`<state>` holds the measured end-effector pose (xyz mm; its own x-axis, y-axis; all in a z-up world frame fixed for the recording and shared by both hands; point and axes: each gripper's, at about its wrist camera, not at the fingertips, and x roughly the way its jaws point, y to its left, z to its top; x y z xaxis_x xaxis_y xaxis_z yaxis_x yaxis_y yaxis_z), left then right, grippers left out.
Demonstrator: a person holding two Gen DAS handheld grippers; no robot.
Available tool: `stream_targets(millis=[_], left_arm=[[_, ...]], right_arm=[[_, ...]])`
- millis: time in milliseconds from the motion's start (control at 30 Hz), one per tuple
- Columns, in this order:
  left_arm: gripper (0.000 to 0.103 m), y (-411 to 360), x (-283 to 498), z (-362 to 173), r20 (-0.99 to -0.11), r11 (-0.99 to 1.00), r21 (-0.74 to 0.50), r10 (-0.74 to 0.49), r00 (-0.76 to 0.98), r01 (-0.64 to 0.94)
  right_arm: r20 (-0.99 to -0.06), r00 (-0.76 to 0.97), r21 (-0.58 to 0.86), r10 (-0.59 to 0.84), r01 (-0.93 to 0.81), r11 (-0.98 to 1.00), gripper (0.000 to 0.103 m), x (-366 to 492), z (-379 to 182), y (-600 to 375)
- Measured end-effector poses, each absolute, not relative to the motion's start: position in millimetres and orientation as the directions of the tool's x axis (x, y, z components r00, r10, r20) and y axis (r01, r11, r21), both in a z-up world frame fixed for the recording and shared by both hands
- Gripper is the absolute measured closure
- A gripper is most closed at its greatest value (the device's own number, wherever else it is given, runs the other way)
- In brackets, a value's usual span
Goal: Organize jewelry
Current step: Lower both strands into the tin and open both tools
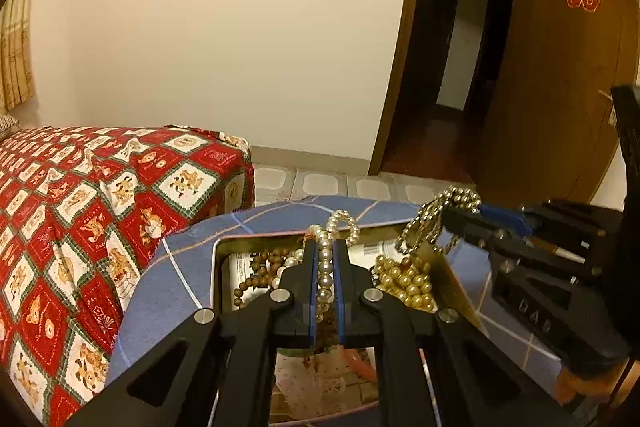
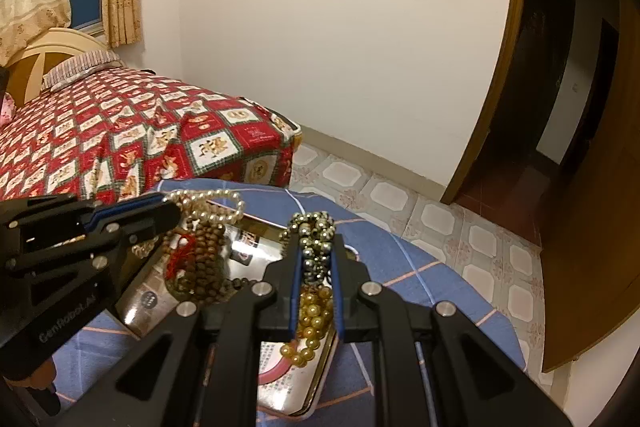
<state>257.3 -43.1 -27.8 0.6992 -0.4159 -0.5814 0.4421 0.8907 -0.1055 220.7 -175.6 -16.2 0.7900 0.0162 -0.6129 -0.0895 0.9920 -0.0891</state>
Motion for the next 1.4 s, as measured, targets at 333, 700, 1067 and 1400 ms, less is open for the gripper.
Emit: stream_targets(millis=[333,700,1067,1400], left_arm=[[0.097,-53,273,-48,-0.618,0.901,-0.083,-0.381,0.688,0.425],[0.097,-57,286,-69,-0.648,0.926,-0.026,-0.303,0.699,0.377],[0.097,-71,279,-76,-0.614,0.929,0.083,-0.238,0.753,0.361],[0.095,-75,275,-74,-0.623,0.927,0.125,-0.203,0.756,0.353]], right_arm=[[-0.652,0.758,-0.06,0.031,-0.092,0.994,0.088,237,-38,-176],[-0.692,0.719,0.007,0.063,-0.08,0.997,0.088,251,-70,-178],[-0.682,0.728,0.029,0.076,-0.076,0.997,0.088,247,-80,-184],[-0.679,0.725,0.061,0.114,-0.1,0.993,0.066,246,-78,-185]])
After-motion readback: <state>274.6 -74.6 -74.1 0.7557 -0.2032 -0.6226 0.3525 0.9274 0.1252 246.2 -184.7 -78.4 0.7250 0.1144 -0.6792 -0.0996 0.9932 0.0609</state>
